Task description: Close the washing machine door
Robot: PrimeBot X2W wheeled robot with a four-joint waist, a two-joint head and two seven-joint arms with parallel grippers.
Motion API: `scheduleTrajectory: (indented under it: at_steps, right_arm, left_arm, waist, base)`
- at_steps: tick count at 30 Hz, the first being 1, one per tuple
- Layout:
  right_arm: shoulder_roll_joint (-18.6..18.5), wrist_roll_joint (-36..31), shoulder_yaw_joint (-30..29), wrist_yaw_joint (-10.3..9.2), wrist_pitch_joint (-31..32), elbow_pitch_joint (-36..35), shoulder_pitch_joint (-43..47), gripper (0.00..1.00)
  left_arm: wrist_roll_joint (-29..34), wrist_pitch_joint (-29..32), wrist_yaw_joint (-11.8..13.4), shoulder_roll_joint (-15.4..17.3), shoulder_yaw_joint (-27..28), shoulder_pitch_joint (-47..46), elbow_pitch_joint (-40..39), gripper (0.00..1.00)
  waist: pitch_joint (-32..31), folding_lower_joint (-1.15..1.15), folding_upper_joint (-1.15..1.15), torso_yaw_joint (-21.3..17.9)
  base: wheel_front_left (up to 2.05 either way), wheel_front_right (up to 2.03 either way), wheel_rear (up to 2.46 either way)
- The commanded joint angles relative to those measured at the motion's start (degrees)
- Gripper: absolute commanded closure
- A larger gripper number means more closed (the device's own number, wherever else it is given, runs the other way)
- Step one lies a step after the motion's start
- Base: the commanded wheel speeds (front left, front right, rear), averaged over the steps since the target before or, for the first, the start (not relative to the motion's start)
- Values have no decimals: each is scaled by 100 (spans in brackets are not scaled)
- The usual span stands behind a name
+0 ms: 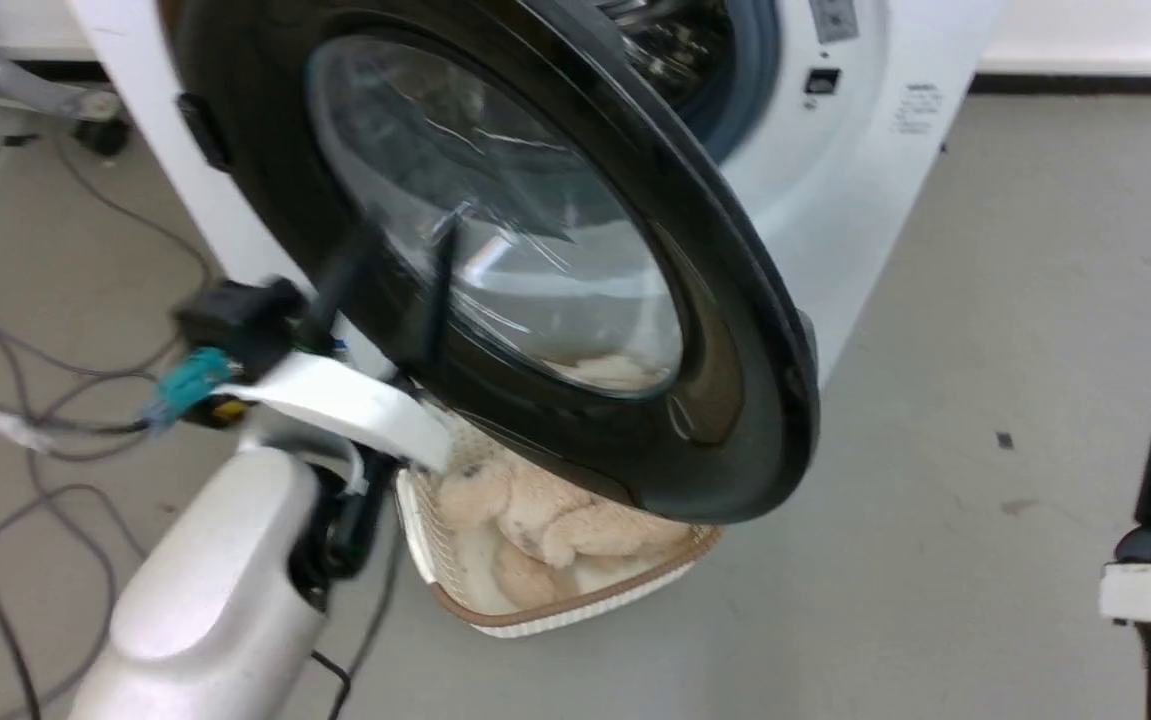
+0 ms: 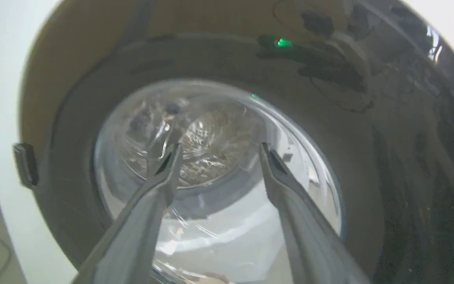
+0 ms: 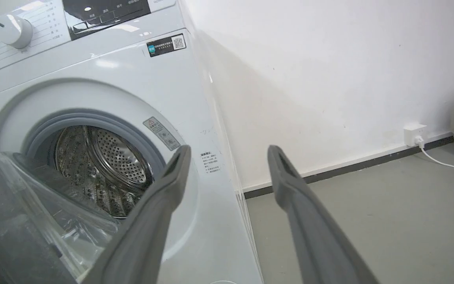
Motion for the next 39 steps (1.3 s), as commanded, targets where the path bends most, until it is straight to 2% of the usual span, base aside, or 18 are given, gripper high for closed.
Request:
scheduleTrajectory:
  at_steps: [1, 4, 7, 11, 12, 13, 15, 19, 21, 25, 29, 30, 34, 39]
  right_arm:
    - [2, -9, -35, 6, -24, -147, -82, 0]
    - [2, -17, -2, 6, -24, -410, -186, 0]
    - [2, 1, 89, 6, -24, -662, -309, 0]
    - [2, -17, 352, 6, -24, -950, -494, 0]
    - [2, -51, 442, 6, -24, -1030, -545, 9]
    - [2, -80, 539, 6, -24, -1111, -598, 55]
    - [2, -117, 785, 6, -24, -1267, -692, 100]
    - [0, -267, 1502, 6, -24, -1578, -807, 100]
    - [-121, -275, 1921, 6, -24, -1651, -848, 100]
    - [-664, -343, 2848, 6, -24, -1644, -856, 100]
    - [-1233, -618, 3551, 6, -24, -1320, -737, 100]
    - [-1233, -618, 3551, 6, -24, -1320, -737, 100]
    - [-1605, -987, 3972, 6, -24, -779, -494, 100]
    - [-1609, -1062, 3764, 6, -24, -134, -219, 100]
  left_arm:
    - [631, -26, 280, -89, 404, 254, -356, 0]
    - [1675, -27, 710, -167, 991, 732, -887, 0]
    - [2457, -28, 1030, -242, 1391, 1188, -1272, 0]
    - [2997, -28, 1355, -434, 1928, 1803, -1623, 0]
    - [3097, -28, 1403, -476, 2044, 1962, -1686, 0]
    - [3176, -28, 1434, -524, 2146, 2123, -1733, 0]
    - [3245, -29, 1432, -641, 2367, 2409, -1844, 0]
    - [3337, -29, 1221, -809, 2709, 2919, -1975, 0]
    - [3390, -29, 1090, -874, 2856, 3095, -1974, 0]
    - [3520, -29, 847, -1032, 3060, 3272, -1921, 0]
    - [3692, -29, 667, -1199, 3193, 3266, -1909, 0]
    - [3692, -29, 667, -1199, 3193, 3266, -1909, 0]
    - [3825, -29, 554, -1359, 3276, 3219, -1917, 0]
    - [3934, -29, 428, -1486, 3353, 3150, -1905, 0]
  waist:
    - [-144, 0, 0, 167]
    - [-228, 0, 0, 292]
    - [-296, 0, 0, 408]
    - [-372, 0, 0, 520]
    - [-387, 0, 0, 541]
    - [-402, 0, 0, 565]
    - [-421, 0, 0, 596]
    - [-455, 0, 0, 667]
    - [-461, 0, 0, 700]
    - [-460, 0, 0, 761]
    - [-440, 0, 0, 826]
    - [-440, 0, 0, 826]
    - [-383, 0, 0, 843]
    - [-224, 0, 0, 800]
  base:
    - [0, 0, 0]
    - [0, 0, 0]
    - [0, 0, 0]
    - [0, 0, 0]
    - [0, 0, 0]
    - [0, 0, 0]
    - [0, 0, 0]
    - [0, 0, 0]
    - [0, 0, 0]
    - [0, 0, 0]
    - [0, 0, 0]
    - [0, 0, 0]
    - [0, 0, 0]
    - [0, 0, 0]
